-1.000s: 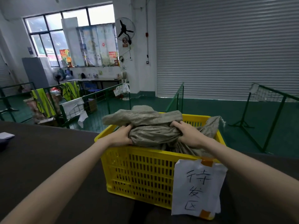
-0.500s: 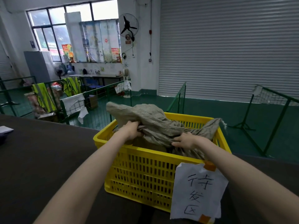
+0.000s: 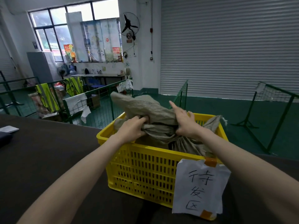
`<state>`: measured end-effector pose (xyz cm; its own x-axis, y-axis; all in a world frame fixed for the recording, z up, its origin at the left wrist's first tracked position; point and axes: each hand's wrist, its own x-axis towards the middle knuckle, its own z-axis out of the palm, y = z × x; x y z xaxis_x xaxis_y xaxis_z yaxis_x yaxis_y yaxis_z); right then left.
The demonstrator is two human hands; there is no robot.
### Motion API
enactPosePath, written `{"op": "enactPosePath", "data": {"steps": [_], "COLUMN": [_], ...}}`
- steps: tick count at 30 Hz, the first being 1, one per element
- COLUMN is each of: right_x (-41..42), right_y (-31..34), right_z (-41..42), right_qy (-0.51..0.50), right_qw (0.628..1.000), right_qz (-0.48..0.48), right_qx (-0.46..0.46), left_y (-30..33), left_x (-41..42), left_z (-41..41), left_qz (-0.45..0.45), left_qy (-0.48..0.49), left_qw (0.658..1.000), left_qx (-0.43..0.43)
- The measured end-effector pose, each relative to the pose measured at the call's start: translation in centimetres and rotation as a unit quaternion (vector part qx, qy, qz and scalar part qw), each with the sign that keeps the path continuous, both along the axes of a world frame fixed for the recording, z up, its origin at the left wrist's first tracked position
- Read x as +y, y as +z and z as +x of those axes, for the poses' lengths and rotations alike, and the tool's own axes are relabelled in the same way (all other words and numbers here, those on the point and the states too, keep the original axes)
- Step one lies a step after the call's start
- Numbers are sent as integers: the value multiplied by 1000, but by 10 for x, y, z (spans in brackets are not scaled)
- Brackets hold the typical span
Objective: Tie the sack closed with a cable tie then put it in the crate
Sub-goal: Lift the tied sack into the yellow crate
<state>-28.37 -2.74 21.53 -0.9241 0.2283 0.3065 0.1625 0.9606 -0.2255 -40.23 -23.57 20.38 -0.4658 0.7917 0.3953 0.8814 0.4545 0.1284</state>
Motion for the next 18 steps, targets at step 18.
{"op": "enactPosePath", "data": {"steps": [18], "right_x": [-29], "right_y": [-13], "right_z": [12], "right_qy": [57], "right_qw": [896], "right_qz": [420], "right_qx": [-136], "left_y": [10], "left_x": [1], "left_z": [16], "left_qz": [-153], "left_qy": [-8], "left_qw": [928], "left_qx": [340]}}
